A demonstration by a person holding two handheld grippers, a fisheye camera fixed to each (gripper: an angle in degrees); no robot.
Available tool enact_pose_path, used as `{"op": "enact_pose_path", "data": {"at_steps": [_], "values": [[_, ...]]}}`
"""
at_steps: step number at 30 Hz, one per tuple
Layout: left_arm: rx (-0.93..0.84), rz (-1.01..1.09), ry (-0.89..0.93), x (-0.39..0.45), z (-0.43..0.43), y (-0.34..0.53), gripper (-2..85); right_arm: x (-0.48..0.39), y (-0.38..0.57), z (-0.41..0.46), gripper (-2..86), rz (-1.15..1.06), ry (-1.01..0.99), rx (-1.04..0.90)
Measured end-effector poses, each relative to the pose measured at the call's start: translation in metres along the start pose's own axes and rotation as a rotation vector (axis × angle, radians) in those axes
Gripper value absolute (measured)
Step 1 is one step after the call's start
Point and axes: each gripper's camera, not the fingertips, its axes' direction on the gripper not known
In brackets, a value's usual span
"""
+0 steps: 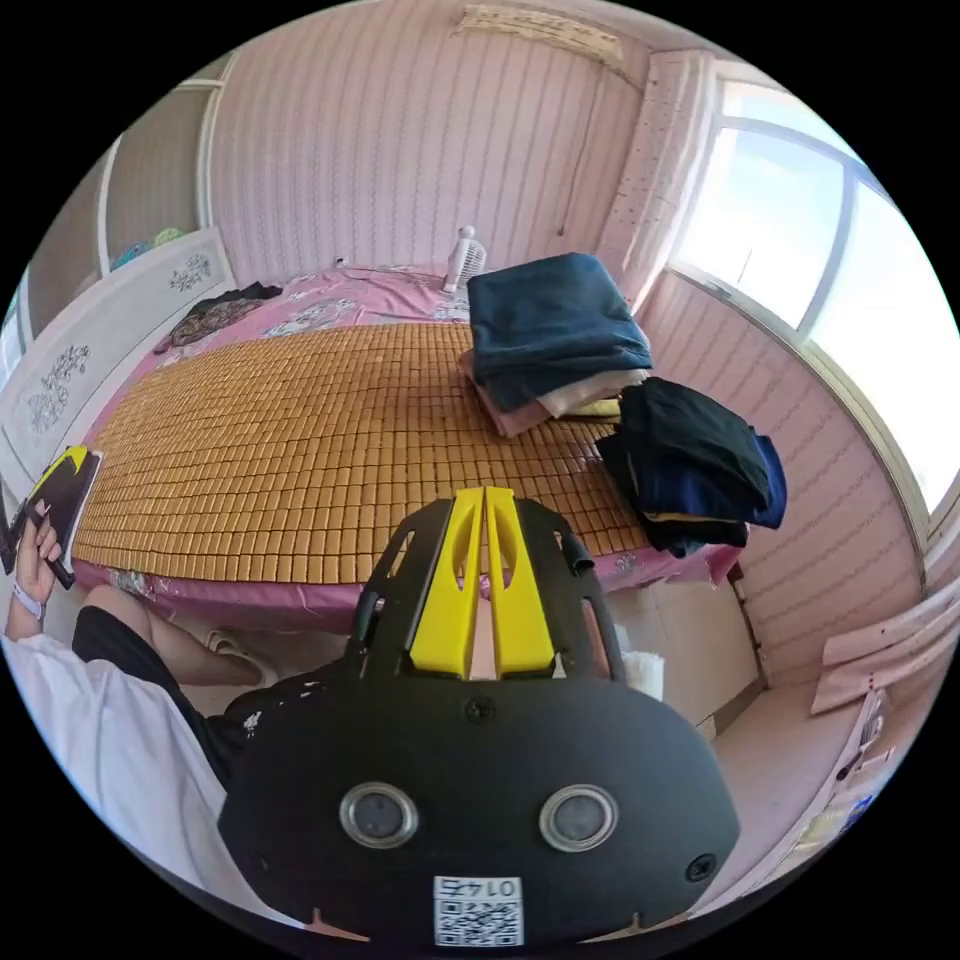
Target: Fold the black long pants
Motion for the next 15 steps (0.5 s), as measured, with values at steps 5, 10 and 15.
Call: {"op": "enact_pose_path", "data": {"at_steps": [5, 10, 15], "values": [[0.042, 0.181, 0.211, 0.108, 0.080, -0.051, -0.8, 0.054, 0.038, -0.009, 0.2, 0.082, 0.039, -0.023], [-0.034, 0.366, 0.339, 0.197, 0.140, -0.073, 0.7, 0.102, 0.050, -0.019, 1.6, 0.146, 0.089, 0.071], [-0.126, 0.461, 0.418, 0.261, 0.201, -0.091, 6.6, 0.146, 0.045, -0.004, 5.9, 0.186, 0.055, 0.052]]}}
